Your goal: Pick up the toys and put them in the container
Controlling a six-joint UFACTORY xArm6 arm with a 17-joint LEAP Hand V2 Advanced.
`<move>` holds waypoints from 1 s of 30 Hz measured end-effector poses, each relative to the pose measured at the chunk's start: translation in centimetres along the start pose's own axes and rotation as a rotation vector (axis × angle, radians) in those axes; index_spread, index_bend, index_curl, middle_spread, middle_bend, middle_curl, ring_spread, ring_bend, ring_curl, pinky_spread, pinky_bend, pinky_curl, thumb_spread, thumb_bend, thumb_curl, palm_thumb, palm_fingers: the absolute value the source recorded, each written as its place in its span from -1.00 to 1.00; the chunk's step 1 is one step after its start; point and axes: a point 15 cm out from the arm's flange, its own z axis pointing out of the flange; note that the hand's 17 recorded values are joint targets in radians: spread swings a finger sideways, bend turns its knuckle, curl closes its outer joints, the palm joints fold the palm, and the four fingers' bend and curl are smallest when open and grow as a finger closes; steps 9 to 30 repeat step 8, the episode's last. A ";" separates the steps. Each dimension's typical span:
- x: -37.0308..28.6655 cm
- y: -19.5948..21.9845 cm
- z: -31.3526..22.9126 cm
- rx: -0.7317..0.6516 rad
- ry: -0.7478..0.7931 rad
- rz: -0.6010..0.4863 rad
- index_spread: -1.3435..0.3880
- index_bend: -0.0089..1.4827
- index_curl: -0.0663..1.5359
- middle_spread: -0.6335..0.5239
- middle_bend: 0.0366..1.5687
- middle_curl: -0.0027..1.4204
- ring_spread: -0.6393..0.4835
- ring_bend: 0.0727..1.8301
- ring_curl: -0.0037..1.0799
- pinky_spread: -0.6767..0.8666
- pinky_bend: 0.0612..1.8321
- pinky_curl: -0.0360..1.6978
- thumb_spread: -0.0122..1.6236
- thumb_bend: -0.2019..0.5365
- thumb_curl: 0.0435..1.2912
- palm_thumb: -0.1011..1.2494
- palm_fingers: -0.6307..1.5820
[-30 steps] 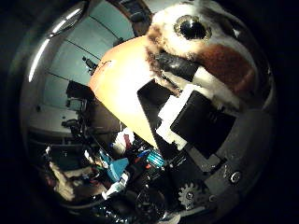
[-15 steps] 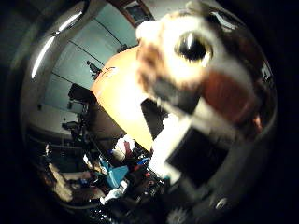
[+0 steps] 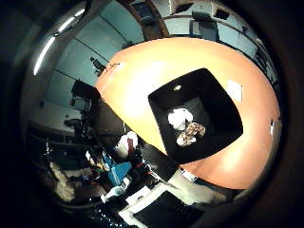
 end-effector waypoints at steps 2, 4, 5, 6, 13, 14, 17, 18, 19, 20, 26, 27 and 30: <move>-0.2 0.9 -0.7 -0.001 -0.019 -0.005 -0.01 -0.72 -0.45 -0.01 -0.69 -0.53 0.44 -0.57 -0.51 0.49 -0.53 -0.47 0.33 -0.49 -0.63 -0.11 -0.24; -0.2 2.0 -0.4 -0.034 -0.024 -0.014 -0.01 -0.73 -0.45 -0.02 -0.70 -0.53 0.43 -0.60 -0.53 0.48 -0.59 -0.50 0.34 -0.50 -0.62 -0.08 -0.22; -0.2 2.6 -0.3 -0.049 -0.026 -0.016 -0.01 -0.74 -0.46 -0.03 -0.71 -0.53 0.42 -0.61 -0.54 0.48 -0.61 -0.52 0.34 -0.50 -0.62 -0.07 -0.21; -0.2 3.2 -0.2 -0.060 -0.029 -0.017 0.00 -0.74 -0.46 -0.03 -0.72 -0.53 0.42 -0.63 -0.55 0.47 -0.63 -0.53 0.35 -0.51 -0.63 -0.06 -0.20; -0.4 4.1 0.3 -0.083 -0.039 -0.018 0.00 -0.74 -0.47 -0.04 -0.72 -0.53 0.42 -0.65 -0.57 0.47 -0.66 -0.55 0.35 -0.51 -0.63 -0.06 -0.18; -0.4 4.1 0.3 -0.083 -0.039 -0.018 0.00 -0.74 -0.47 -0.04 -0.72 -0.53 0.42 -0.65 -0.57 0.47 -0.66 -0.55 0.35 -0.51 -0.63 -0.06 -0.18; -0.4 4.1 0.3 -0.083 -0.039 -0.018 0.00 -0.74 -0.47 -0.04 -0.72 -0.53 0.42 -0.65 -0.57 0.47 -0.66 -0.55 0.35 -0.51 -0.63 -0.06 -0.18; -0.4 4.1 0.3 -0.083 -0.039 -0.018 0.00 -0.74 -0.47 -0.04 -0.72 -0.53 0.42 -0.65 -0.57 0.47 -0.66 -0.55 0.35 -0.51 -0.63 -0.06 -0.18; -0.4 4.1 0.3 -0.083 -0.039 -0.018 0.00 -0.74 -0.47 -0.04 -0.72 -0.53 0.42 -0.65 -0.57 0.47 -0.66 -0.55 0.35 -0.51 -0.63 -0.06 -0.18; -0.4 4.1 0.3 -0.083 -0.039 -0.018 0.00 -0.74 -0.47 -0.04 -0.72 -0.53 0.42 -0.65 -0.57 0.47 -0.66 -0.55 0.35 -0.51 -0.63 -0.06 -0.18; -0.4 4.1 0.3 -0.083 -0.039 -0.018 0.00 -0.74 -0.47 -0.04 -0.72 -0.53 0.42 -0.65 -0.57 0.47 -0.66 -0.55 0.35 -0.51 -0.63 -0.06 -0.18; -0.4 4.1 0.3 -0.083 -0.039 -0.018 0.00 -0.74 -0.47 -0.04 -0.72 -0.53 0.42 -0.65 -0.57 0.47 -0.66 -0.55 0.35 -0.51 -0.63 -0.06 -0.18; -0.4 4.1 0.3 -0.083 -0.039 -0.018 0.00 -0.74 -0.47 -0.04 -0.72 -0.53 0.42 -0.65 -0.57 0.47 -0.66 -0.55 0.35 -0.51 -0.63 -0.06 -0.18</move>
